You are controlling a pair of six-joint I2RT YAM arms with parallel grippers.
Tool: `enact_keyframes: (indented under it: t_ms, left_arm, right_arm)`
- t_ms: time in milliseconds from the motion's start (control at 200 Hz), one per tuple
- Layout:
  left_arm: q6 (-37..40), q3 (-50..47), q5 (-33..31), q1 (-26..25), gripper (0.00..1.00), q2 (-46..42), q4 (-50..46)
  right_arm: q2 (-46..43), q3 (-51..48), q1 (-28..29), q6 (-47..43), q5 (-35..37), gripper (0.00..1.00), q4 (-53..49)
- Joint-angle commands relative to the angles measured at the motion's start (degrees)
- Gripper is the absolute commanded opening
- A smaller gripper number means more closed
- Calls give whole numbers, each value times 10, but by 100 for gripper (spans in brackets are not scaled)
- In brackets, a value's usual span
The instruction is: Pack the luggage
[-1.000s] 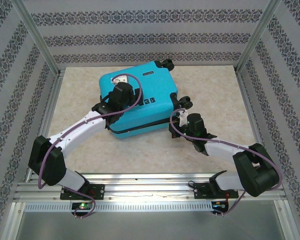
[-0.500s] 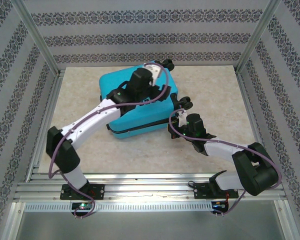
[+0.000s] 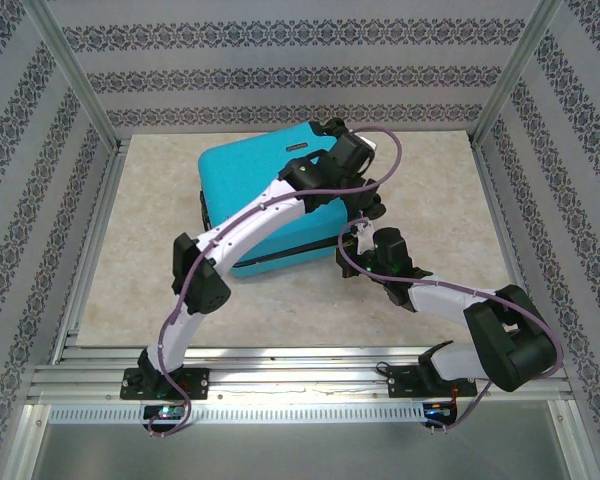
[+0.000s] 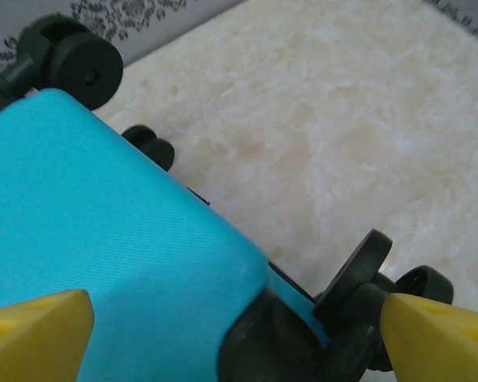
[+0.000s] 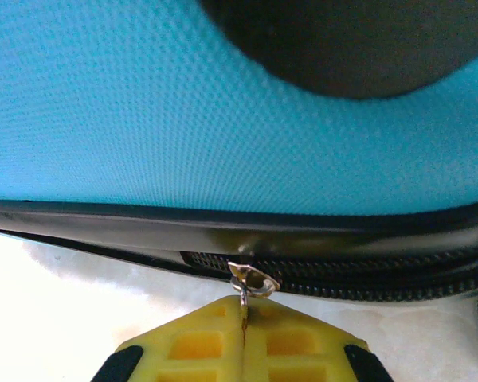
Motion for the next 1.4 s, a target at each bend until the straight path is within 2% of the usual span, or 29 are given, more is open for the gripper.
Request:
enact_keyframes:
  t_ms: [0, 140, 360, 544, 739, 974, 1134, 1204, 1309, 1394]
  left_arm:
    - [-11, 62, -52, -16, 93, 34, -93]
    - [-19, 105, -100, -22, 94, 70, -128]
    - [-39, 105, -176, -22, 94, 78, -171]
    - [-40, 103, -206, -21, 92, 82, -196]
    - [-46, 87, -200, -16, 89, 81, -207]
    - [-57, 6, -182, -11, 87, 53, -185]
    - [-59, -69, -162, -5, 86, 14, -139]
    - [-57, -105, -154, -4, 86, -4, -116]
    - [-56, -152, -147, -3, 85, -28, -92]
    - [-50, -197, -138, -3, 85, -53, -67]
  right_arm:
    - [-14, -6, 6, 0, -22, 0, 43]
    - [-18, -9, 7, 1, -25, 0, 43]
    - [-20, -6, 7, -1, -15, 0, 32]
    - [-20, -1, 7, -2, -8, 0, 27]
    - [-23, 3, 7, -4, 3, 0, 18]
    - [-30, 1, 5, 7, 108, 0, -20]
    - [-41, -1, -8, 14, 146, 0, -36]
    - [-43, 1, -18, 10, 137, 0, -39]
    - [-41, -2, -28, -20, 40, 0, -12]
    - [-42, -9, -16, -31, 10, 0, 3]
